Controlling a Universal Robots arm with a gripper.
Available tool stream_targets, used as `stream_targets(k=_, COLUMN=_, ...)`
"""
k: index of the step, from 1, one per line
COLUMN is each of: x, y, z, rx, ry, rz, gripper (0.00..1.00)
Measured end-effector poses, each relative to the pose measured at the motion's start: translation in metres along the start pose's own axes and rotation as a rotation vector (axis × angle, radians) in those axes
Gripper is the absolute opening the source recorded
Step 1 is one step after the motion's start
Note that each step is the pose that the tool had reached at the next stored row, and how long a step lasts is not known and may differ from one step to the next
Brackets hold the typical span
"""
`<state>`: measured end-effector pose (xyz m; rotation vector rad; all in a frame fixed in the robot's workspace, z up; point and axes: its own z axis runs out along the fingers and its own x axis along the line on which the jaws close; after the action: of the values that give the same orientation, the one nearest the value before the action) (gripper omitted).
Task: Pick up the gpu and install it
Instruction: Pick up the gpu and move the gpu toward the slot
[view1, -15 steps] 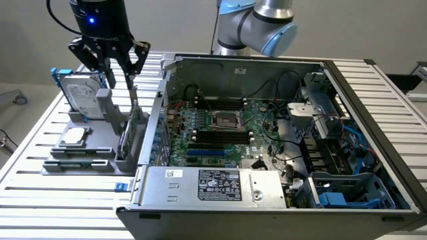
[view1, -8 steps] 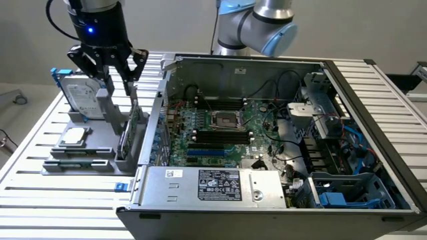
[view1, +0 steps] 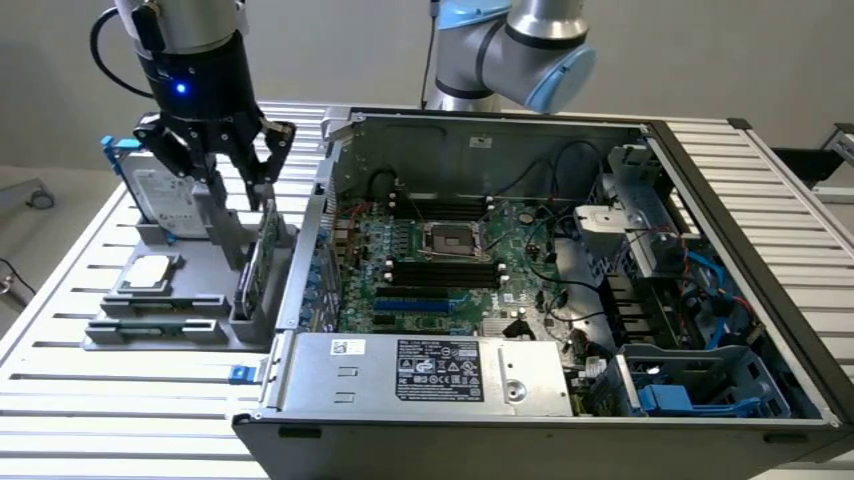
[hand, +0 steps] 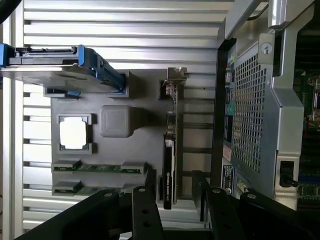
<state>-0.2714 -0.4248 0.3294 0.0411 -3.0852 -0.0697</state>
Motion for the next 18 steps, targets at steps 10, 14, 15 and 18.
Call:
stream_targets(k=10, x=-0.001, y=-0.0099, z=0.0178, rx=0.0016, ry=0.0041, rz=-0.049, gripper=0.42)
stream_targets(k=14, x=-0.001, y=-0.0103, z=0.0250, rx=0.0043, ry=0.0063, rz=-0.096, gripper=0.42)
stream_targets(k=15, x=-0.001, y=-0.0104, z=0.0269, rx=0.0048, ry=0.0067, rz=-0.106, gripper=0.42)
stream_targets(k=18, x=-0.001, y=-0.0105, z=0.0322, rx=0.0057, ry=0.0075, rz=-0.122, gripper=0.42)
